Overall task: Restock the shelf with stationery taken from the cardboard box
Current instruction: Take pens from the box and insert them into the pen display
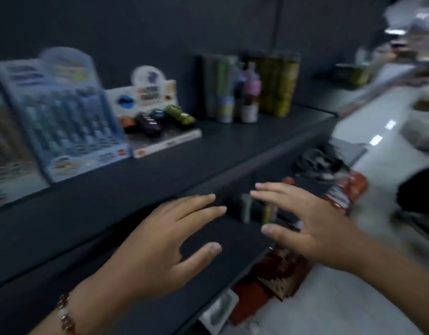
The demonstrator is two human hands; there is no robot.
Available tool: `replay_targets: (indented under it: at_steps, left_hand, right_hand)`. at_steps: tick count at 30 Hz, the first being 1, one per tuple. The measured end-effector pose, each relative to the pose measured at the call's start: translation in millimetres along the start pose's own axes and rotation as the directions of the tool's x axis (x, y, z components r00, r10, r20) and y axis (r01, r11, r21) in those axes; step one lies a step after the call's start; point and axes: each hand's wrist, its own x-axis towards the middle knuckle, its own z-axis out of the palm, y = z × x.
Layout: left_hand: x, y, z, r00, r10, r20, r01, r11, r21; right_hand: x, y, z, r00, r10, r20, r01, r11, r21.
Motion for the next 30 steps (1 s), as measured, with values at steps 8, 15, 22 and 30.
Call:
replay_targets:
  at_steps: [8,15,22,30]
  left_hand:
    - [63,186,164,0.873,0.385,0.299,-0.32,0.915,-0.244]
    - [72,374,305,0.568,0.687,0.454,-0.539,0.727,-0.425]
    - [79,489,415,0.264,0.779,0.569,-0.591,0.597,-0.543]
    - [88,560,570,0.063,0.713,0.699,-0.5,0.628,-0.596]
  right_hand:
    - [-318,50,-40,0.804,0.582,-0.12,-0.583,0.812,0.032]
    - [-545,29,-24,0.341,0.913,-0.223,-0.881,0.394,0.263]
    - [-661,25,-8,-0.034,0.981,-0.19,-0.916,0.045,0.398]
    - [-763,74,46,-0.414,0.91,0.008,-0.747,-0.345,0.568]
